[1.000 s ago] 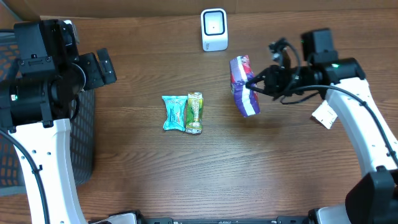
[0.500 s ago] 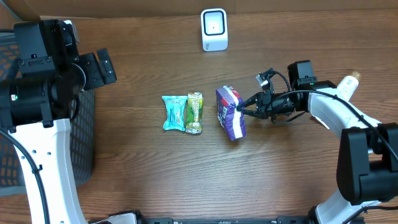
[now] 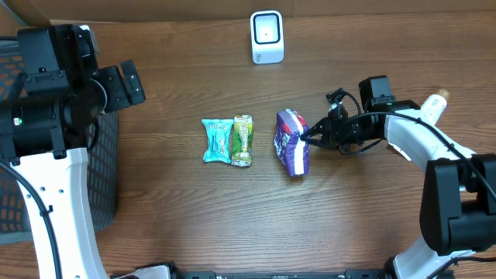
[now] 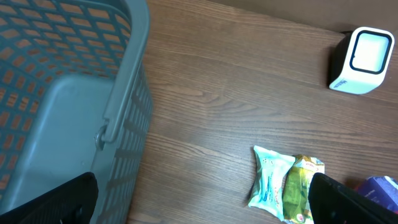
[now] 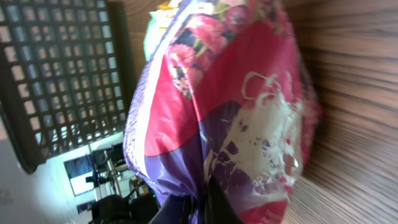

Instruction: Scan the item barcode

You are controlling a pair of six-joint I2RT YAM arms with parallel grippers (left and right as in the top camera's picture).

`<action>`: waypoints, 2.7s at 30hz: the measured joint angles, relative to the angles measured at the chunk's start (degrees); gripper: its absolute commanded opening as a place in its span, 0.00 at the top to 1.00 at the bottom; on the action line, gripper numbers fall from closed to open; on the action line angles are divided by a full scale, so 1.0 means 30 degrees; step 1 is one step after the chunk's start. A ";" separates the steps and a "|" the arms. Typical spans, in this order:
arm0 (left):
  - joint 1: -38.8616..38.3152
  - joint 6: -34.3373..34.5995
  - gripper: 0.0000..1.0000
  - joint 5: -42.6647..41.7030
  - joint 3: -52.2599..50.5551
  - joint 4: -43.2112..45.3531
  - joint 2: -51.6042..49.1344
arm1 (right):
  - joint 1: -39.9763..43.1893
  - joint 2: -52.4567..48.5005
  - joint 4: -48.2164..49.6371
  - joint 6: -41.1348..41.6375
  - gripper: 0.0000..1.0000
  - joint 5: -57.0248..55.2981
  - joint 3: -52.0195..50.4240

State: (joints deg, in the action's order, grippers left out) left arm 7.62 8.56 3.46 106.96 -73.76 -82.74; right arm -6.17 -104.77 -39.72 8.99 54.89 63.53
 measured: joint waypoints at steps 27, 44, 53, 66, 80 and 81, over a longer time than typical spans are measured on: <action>0.0000 0.0000 0.00 0.0000 0.0000 0.0000 0.0000 | 0.1377 -0.0044 -0.7337 -0.1668 0.40 -1.0448 0.4823; 0.0000 0.0000 0.01 0.0000 0.0000 0.0000 -0.0007 | -0.1078 -0.0051 -0.5931 -0.3439 0.23 -0.9712 0.4976; 0.0000 0.0000 0.00 0.0000 0.0000 0.0000 -0.0007 | -0.1093 -0.0226 -0.5333 -0.5792 0.20 -1.0054 0.4925; 0.0000 0.0000 0.00 0.0000 0.0000 0.0000 0.0000 | -0.6229 -0.0248 -0.4998 -0.2135 0.74 -0.6375 0.4881; 0.0000 -0.0007 0.00 0.0000 0.0000 -0.0007 -0.0007 | -0.9814 -0.0437 -0.5544 0.4146 0.85 -1.6531 0.2302; 0.0000 0.0000 0.00 0.0000 0.0000 0.0000 -0.0007 | -0.9617 -0.0474 -0.5610 0.4430 0.85 -1.7165 0.2113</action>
State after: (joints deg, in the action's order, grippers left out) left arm 7.62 8.56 3.46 106.96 -73.76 -82.76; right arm -35.03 -106.19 -56.55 22.28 3.40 69.87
